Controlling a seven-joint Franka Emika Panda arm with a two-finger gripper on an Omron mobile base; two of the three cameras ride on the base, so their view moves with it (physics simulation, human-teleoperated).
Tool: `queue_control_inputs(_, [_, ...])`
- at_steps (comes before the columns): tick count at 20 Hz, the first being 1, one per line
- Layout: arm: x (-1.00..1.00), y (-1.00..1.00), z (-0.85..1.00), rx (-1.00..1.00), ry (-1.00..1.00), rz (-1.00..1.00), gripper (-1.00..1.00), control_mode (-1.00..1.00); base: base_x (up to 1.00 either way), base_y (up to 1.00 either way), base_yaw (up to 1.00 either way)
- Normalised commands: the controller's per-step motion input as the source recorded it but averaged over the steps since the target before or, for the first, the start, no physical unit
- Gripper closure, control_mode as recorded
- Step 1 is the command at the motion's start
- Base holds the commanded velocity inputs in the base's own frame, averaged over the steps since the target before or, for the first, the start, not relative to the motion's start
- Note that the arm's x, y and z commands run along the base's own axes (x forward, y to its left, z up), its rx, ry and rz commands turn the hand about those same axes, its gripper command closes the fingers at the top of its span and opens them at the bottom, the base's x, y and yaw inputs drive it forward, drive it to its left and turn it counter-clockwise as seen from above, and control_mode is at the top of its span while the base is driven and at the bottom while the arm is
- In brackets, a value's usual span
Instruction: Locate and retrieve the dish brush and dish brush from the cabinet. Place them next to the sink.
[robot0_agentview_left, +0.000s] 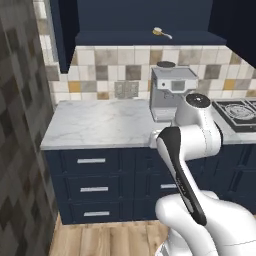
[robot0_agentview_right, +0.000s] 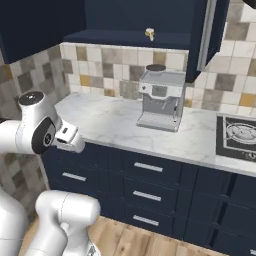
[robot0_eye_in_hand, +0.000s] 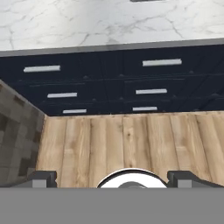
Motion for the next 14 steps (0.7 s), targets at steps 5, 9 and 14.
queue_control_inputs(5, [0.00, 0.00, 0.00, 0.00, 0.00, 0.00, -1.00, 1.00, 0.69, 0.02, -0.16])
queue_control_inputs(9, [0.00, 0.00, 0.00, 0.00, 0.00, 0.00, -1.00, 1.00, 0.74, 0.15, -0.17])
queue_control_inputs(14, [0.00, 0.00, 0.00, 0.00, 0.00, 0.00, -1.00, 1.00, 0.70, 0.18, -0.17])
